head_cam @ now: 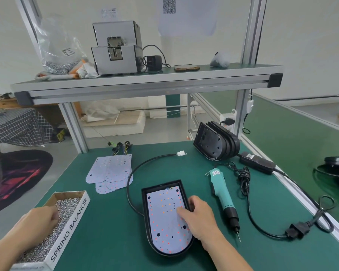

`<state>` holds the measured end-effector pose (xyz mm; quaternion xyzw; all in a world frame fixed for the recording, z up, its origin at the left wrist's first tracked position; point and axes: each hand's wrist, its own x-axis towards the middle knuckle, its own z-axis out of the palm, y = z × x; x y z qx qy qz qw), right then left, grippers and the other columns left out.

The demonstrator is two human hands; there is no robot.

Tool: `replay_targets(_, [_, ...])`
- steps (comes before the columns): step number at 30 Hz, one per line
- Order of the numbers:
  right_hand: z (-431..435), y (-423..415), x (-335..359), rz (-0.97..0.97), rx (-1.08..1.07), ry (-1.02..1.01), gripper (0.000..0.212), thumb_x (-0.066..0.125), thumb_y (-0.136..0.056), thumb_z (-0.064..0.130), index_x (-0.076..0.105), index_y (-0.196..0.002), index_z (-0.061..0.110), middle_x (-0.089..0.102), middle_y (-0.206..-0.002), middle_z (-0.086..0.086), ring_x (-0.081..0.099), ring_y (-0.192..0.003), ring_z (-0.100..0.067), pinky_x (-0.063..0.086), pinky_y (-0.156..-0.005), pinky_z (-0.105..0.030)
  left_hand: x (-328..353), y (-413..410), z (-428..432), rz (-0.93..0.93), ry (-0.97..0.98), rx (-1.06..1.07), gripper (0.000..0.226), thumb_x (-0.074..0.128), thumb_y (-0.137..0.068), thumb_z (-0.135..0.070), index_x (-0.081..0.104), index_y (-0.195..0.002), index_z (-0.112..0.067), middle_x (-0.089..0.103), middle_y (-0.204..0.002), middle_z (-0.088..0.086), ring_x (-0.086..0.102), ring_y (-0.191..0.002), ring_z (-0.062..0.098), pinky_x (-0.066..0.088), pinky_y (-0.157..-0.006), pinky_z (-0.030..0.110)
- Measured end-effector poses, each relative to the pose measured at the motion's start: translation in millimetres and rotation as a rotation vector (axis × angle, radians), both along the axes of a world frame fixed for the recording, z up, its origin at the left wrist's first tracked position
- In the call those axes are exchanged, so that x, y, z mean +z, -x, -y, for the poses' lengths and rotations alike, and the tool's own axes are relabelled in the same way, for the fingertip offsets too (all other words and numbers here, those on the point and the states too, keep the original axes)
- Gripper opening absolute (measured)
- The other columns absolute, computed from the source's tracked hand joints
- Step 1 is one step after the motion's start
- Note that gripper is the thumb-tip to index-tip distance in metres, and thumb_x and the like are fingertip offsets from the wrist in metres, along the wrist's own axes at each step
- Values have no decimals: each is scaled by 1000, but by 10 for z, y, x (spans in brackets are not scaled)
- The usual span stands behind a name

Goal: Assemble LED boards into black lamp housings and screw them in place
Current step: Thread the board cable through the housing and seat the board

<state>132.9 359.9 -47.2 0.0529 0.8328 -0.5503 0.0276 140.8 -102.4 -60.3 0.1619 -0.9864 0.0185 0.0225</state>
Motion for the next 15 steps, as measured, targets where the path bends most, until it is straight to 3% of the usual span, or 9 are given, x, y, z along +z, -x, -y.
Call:
replay_targets(6, [0,-1,5,13,-3,8,28,67,-78,22,41,-70,18,52,-68,3,41,-61,-17,36,-58,-31,17,18,67,64,31,43,24,67,-66,-9,55,-50,-23,58,-57,-13,59,-61,7,44,-58,27])
replay_targets(11, [5,1,1,2,-8,-14,27,67,-79,24,42,-70,18,51,-72,1,40,-65,-19,35,-61,-32,104,40,100,100,-11,1,21,79,-66,-18,63,-54,-22,63,-56,-11,61,-60,3,49,-63,27])
replay_targets(15, [0,6,0,2,-6,-1,27,68,-79,22,43,-69,19,52,-68,4,41,-62,-16,35,-58,-30,203,54,1,150,2,-23,16,75,-71,-19,64,-59,-20,66,-57,-7,63,-53,-1,49,-58,17])
